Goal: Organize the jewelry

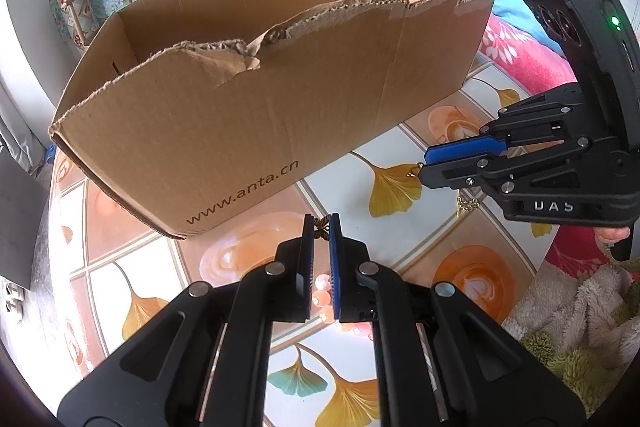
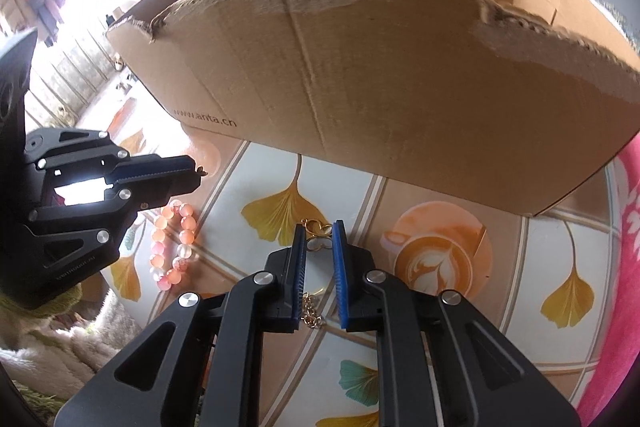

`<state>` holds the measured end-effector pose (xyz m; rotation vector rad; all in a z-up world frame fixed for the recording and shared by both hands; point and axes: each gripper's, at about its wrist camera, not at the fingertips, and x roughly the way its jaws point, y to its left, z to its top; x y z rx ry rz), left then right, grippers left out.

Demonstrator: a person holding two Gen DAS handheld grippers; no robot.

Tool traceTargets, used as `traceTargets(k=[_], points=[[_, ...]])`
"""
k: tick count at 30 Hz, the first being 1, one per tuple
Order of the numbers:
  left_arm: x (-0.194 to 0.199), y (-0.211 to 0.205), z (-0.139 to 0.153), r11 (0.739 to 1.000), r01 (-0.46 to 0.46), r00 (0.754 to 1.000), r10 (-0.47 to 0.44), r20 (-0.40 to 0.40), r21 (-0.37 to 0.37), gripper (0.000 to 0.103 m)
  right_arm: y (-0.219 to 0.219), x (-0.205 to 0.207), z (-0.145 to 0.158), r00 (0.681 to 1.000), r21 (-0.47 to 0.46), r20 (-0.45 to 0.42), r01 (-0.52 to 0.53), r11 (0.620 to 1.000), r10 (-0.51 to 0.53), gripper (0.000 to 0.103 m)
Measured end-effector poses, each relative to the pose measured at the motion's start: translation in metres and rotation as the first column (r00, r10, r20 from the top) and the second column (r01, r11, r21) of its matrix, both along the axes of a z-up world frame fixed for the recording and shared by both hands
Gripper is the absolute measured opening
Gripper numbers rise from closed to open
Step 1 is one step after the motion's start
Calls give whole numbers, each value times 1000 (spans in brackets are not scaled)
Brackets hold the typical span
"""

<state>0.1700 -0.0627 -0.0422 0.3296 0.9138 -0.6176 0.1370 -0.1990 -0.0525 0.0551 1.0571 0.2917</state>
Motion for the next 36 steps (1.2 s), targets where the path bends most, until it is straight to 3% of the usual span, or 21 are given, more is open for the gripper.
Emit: traceTargets(k=[8, 16, 25, 28, 31, 34, 36], points=[[-2, 3, 8, 1000, 4, 1000, -4, 10, -8, 6, -7, -7, 9, 1000, 27, 21, 15, 1000, -16, 13], [-15, 9, 33, 999, 21, 999, -20, 36, -38, 6, -12, -32, 46, 996, 35, 87, 2, 999, -5, 13], [-21, 16, 116, 973, 109, 986, -80, 145, -205, 6, -19, -41, 131, 967, 55, 246, -76, 996, 60, 13], [-6, 10, 139, 957, 148, 978, -104, 181, -250, 6, -29, -26, 157, 949, 43, 304, -100, 994, 82, 13], [24, -13, 144, 957, 181, 972, -139, 192, -226, 6, -38, 5, 167, 946, 20, 307, -118, 993, 106, 13], [58, -33, 131, 959, 183, 981, -165, 98, -215, 6, -53, 52, 158, 969, 22, 215, -130, 991, 122, 13], [87, -49, 116, 971, 177, 984, -175, 26, -158, 6, -60, 85, 145, 983, 7, 133, -126, 992, 124, 13]])
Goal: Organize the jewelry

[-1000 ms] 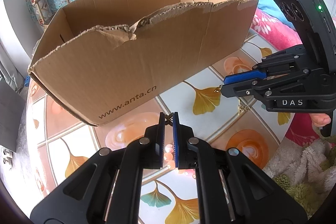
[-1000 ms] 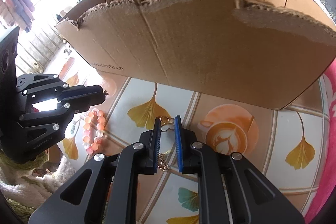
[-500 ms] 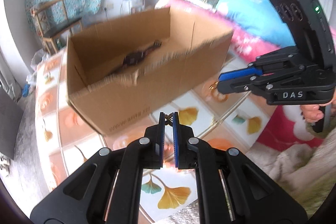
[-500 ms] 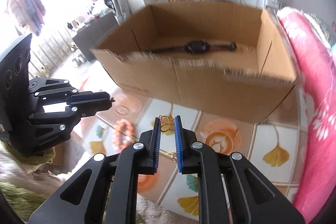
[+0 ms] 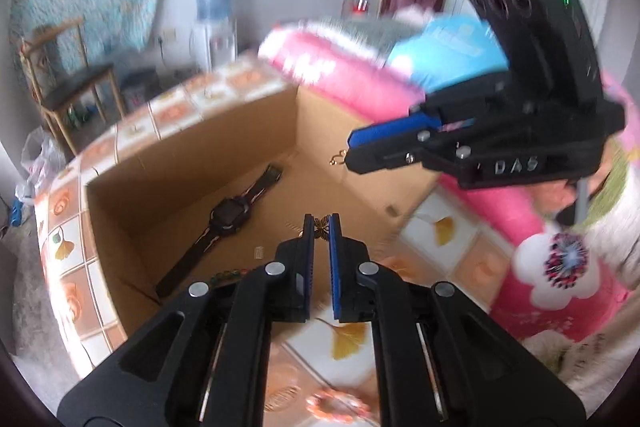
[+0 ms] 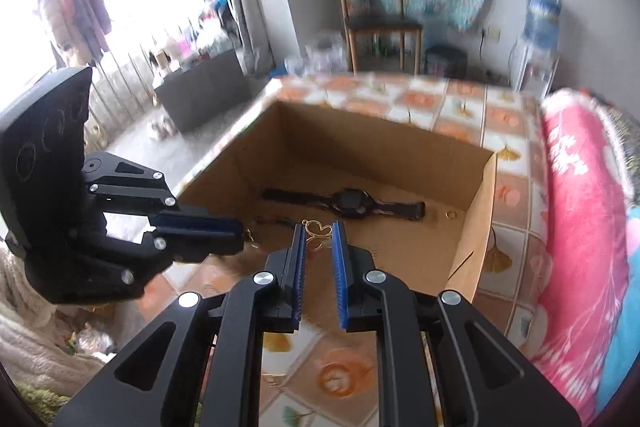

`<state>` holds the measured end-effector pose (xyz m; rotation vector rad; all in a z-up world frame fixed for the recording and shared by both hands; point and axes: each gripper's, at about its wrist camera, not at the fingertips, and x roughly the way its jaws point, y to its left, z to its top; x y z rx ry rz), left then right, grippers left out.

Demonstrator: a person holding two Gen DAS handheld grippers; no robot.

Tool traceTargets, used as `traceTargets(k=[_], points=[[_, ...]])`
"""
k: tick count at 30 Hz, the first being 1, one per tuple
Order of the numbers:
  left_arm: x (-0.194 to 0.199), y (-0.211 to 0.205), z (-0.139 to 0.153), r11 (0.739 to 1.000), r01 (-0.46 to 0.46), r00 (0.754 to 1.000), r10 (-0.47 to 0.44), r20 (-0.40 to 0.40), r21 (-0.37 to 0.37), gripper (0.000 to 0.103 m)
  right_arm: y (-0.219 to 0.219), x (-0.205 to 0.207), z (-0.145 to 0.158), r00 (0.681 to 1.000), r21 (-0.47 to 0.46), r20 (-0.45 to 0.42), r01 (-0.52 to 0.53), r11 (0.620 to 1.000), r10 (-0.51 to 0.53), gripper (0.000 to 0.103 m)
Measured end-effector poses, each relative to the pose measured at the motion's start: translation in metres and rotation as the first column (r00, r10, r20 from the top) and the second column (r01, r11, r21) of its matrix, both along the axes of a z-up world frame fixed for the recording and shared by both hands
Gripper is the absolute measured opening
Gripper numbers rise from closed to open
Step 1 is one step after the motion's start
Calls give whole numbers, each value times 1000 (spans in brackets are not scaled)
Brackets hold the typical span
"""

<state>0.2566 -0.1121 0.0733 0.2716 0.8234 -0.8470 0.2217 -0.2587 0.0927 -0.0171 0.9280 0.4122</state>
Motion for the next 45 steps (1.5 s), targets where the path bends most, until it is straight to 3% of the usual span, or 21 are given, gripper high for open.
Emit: traceTargets(k=[4, 9, 11, 13, 16, 18, 20, 27, 35, 40, 45], points=[[47, -20, -29, 999, 26, 974, -17, -224, 35, 6, -2, 51, -31, 987, -64, -164, -6, 998, -4, 13], [77, -37, -61, 993, 42, 929, 3, -370, 114, 6, 4, 78, -62, 967, -168, -254, -46, 985, 2, 13], [87, -42, -74, 990, 52, 899, 10, -438, 130, 6, 5, 85, -69, 964, -200, -268, -56, 978, 0, 13], [90, -45, -83, 986, 58, 875, 26, -484, 157, 6, 6, 87, -74, 960, -215, -279, -67, 974, 5, 13], [94, -45, -91, 983, 43, 860, 55, -507, 181, 9, 5, 90, -77, 959, -229, -284, -66, 971, -1, 13], [96, -43, -94, 985, 30, 847, 67, -527, 172, 21, 4, 92, -76, 959, -225, -282, -65, 972, -1, 13], [97, -40, -94, 987, 23, 841, 66, -537, 157, 23, 3, 91, -73, 961, -217, -278, -62, 974, -1, 13], [96, -25, -76, 993, -19, 861, 77, -504, 119, 31, -5, 88, -58, 970, -193, -241, -34, 981, -14, 14], [86, -4, -35, 996, -69, 903, 88, -420, 60, 34, -16, 72, -21, 986, -126, -162, 13, 992, -34, 15], [73, 15, -1, 996, -88, 941, 91, -325, 22, 46, -24, 43, 24, 997, -64, -47, 52, 997, -55, 37], [42, 48, 34, 991, -132, 965, 120, -234, -36, 70, -32, -10, 62, 993, 26, 72, 87, 996, -89, 52]])
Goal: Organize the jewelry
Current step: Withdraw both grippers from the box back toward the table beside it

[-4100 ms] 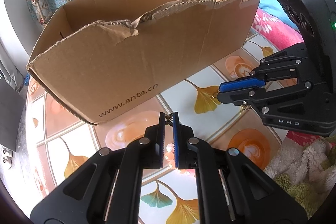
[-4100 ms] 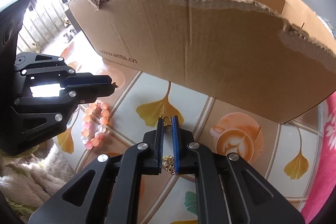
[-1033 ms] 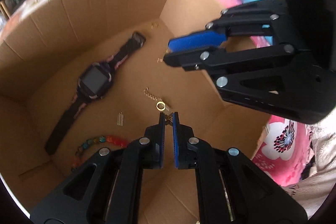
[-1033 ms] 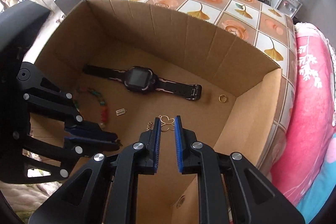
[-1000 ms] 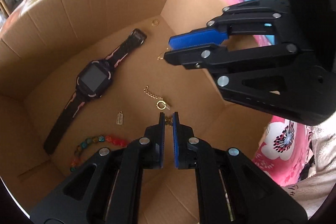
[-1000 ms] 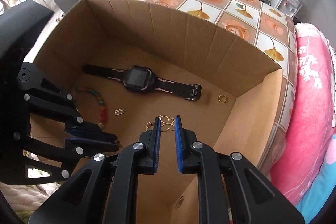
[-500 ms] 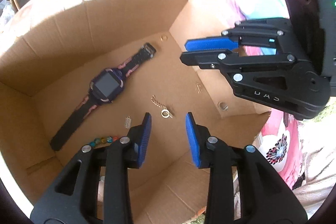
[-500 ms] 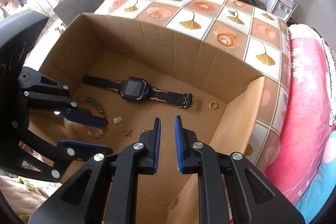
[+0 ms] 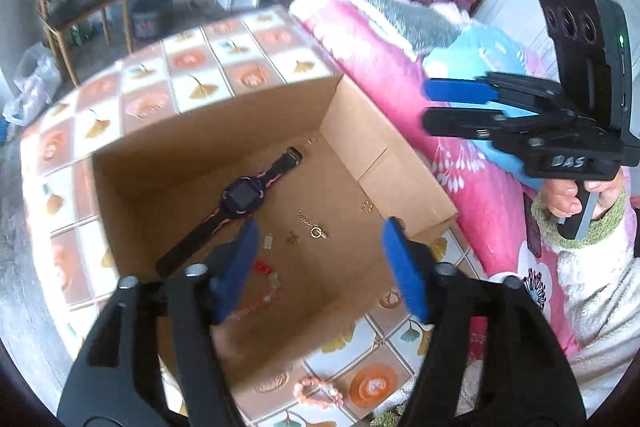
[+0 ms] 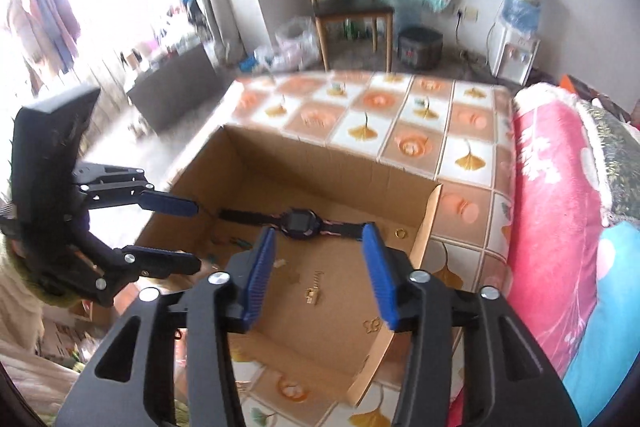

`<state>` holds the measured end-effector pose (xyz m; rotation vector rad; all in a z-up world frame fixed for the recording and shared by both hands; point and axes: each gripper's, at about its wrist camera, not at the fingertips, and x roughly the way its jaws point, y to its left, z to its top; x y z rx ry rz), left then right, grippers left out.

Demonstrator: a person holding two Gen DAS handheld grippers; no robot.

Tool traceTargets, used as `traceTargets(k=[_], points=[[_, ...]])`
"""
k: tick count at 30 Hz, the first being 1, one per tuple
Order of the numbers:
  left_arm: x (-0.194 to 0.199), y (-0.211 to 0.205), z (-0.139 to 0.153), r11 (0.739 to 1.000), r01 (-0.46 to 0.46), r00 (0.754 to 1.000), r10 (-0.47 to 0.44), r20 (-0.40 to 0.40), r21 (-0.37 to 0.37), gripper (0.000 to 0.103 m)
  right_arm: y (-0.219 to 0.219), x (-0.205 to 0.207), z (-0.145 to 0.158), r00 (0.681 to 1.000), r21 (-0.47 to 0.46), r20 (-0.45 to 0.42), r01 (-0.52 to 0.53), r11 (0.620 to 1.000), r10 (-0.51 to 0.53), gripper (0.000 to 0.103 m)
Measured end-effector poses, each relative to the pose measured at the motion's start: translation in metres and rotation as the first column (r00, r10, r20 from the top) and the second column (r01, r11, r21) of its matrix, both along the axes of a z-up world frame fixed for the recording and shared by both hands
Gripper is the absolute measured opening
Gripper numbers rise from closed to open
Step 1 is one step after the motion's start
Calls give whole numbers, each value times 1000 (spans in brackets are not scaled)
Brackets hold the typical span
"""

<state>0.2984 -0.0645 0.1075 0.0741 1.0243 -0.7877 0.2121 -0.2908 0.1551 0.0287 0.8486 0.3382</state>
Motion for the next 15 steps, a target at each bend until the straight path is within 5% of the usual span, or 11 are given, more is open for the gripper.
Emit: traceTargets(k=[8, 15], points=[[-75, 65, 25, 993, -100, 989, 107, 105, -69, 88, 1, -111, 10, 991, 102, 131, 1, 995, -14, 79], [-137, 104, -12, 976, -217, 971, 218, 98, -19, 93, 20, -152, -70, 996, 144, -35, 92, 985, -88, 87]])
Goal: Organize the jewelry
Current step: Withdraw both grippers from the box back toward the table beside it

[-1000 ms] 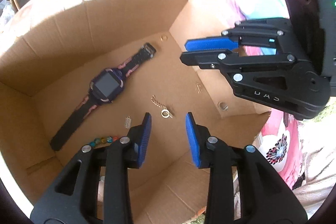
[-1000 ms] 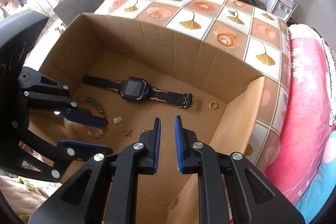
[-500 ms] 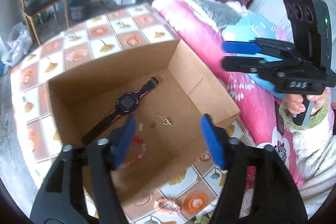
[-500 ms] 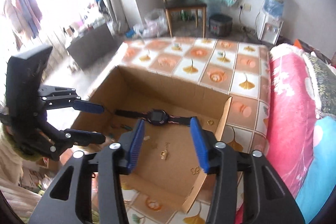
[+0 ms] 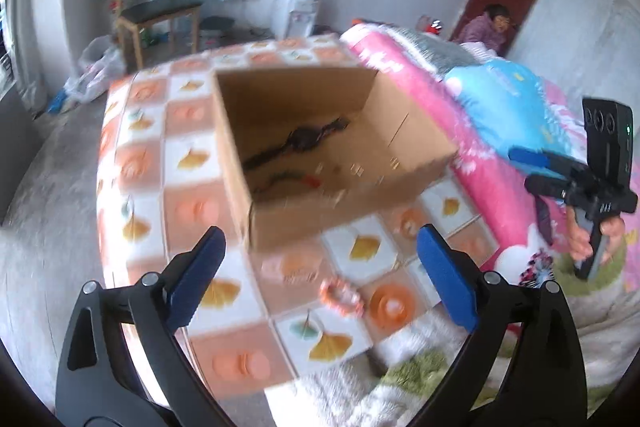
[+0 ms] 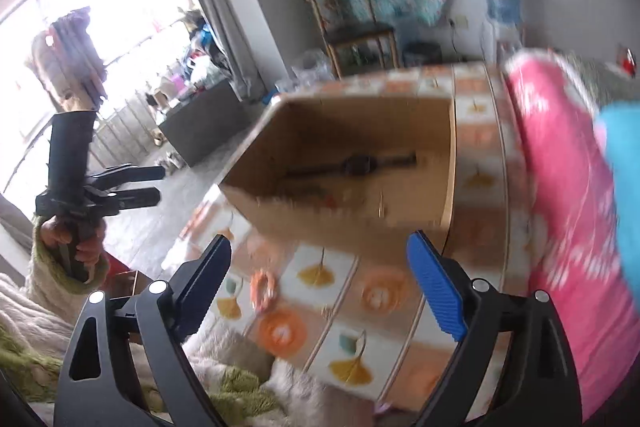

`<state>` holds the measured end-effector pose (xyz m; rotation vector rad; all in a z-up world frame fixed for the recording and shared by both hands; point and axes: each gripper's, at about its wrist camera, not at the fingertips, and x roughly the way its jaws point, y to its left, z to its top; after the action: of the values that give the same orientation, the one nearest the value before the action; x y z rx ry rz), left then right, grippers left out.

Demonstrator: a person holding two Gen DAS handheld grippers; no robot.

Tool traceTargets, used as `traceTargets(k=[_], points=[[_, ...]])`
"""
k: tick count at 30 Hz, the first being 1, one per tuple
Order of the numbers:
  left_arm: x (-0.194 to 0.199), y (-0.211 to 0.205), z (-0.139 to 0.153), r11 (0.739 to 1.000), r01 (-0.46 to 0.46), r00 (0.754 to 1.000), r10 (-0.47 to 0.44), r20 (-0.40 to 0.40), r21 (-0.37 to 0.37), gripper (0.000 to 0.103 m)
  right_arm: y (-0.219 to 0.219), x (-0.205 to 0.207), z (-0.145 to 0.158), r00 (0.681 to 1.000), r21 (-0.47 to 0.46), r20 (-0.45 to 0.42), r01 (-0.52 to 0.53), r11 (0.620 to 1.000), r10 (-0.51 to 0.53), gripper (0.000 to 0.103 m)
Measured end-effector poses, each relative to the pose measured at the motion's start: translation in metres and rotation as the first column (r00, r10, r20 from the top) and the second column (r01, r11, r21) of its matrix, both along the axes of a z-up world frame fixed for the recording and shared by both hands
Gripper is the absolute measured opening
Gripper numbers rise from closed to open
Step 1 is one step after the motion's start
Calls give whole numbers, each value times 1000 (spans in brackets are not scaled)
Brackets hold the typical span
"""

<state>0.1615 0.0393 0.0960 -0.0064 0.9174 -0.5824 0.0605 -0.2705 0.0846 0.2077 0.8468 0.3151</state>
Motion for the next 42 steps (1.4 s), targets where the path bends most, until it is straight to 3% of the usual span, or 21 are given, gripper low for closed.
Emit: traceTargets(k=[5, 9, 13, 19, 24, 28, 32, 42], points=[[-4, 0, -68, 994, -107, 986, 108, -124, 21, 93, 9, 7, -67, 978, -33, -156, 136, 990, -140, 87], [8, -1, -114, 976, -193, 968, 207, -145, 103, 93, 15, 23, -100, 952, -128, -178, 227, 966, -247, 87], [18, -4, -139, 958, -223, 957, 251, -149, 180, 93, 15, 44, -123, 925, -158, -220, 280, 947, -310, 87], [26, -3, -149, 945, -266, 945, 294, -142, 190, 93, 14, 61, -143, 900, -175, -247, 324, 930, -360, 89], [28, -6, -149, 938, -287, 941, 314, -128, 192, 95, 20, 67, -149, 898, -228, -218, 335, 914, -383, 97], [30, -2, -149, 935, -319, 931, 340, -133, 154, 95, 28, 70, -152, 894, -270, -196, 345, 899, -403, 97], [32, -2, -152, 935, -314, 932, 336, -133, 165, 95, 37, 75, -155, 889, -324, -179, 350, 879, -420, 97], [34, -5, -153, 931, -313, 932, 339, -131, 188, 95, 33, 76, -158, 879, -320, -177, 375, 870, -443, 97]])
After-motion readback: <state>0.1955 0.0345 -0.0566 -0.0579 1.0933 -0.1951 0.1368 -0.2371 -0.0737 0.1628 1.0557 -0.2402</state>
